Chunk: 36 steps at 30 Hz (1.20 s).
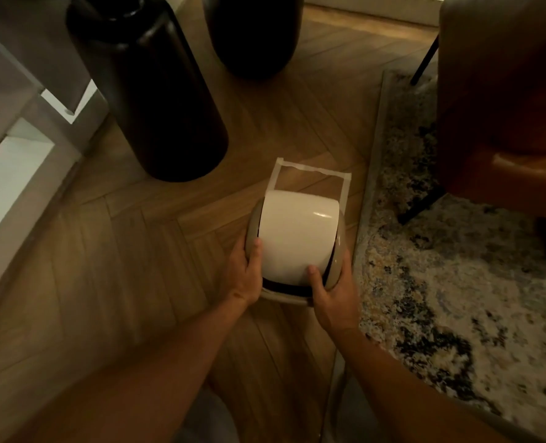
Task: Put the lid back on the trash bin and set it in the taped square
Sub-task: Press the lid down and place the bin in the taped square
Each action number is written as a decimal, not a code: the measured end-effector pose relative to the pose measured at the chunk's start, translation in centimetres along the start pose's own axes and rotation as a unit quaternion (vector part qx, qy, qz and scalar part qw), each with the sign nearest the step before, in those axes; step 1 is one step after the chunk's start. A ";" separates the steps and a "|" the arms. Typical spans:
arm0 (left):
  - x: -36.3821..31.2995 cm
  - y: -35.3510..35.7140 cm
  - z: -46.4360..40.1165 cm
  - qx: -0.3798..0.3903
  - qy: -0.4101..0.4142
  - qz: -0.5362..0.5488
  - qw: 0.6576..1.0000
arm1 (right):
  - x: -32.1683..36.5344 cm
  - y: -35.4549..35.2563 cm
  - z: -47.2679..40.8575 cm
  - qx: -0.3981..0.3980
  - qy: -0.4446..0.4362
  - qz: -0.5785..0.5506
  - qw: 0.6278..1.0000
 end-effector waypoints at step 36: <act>-16.3 7.7 -23.9 -0.004 0.136 -0.047 0.990 | -4.1 0.6 -30.2 -0.013 -0.100 0.075 0.992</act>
Point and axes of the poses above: each hand's wrist, its own z-axis away from the middle knuckle, its own y-axis out of the palm, x = y × z, the point moved 7 cm from there along -z, towards the middle knuckle, and after that the axes turned 13 degrees about -y, right-handed, at the moved point
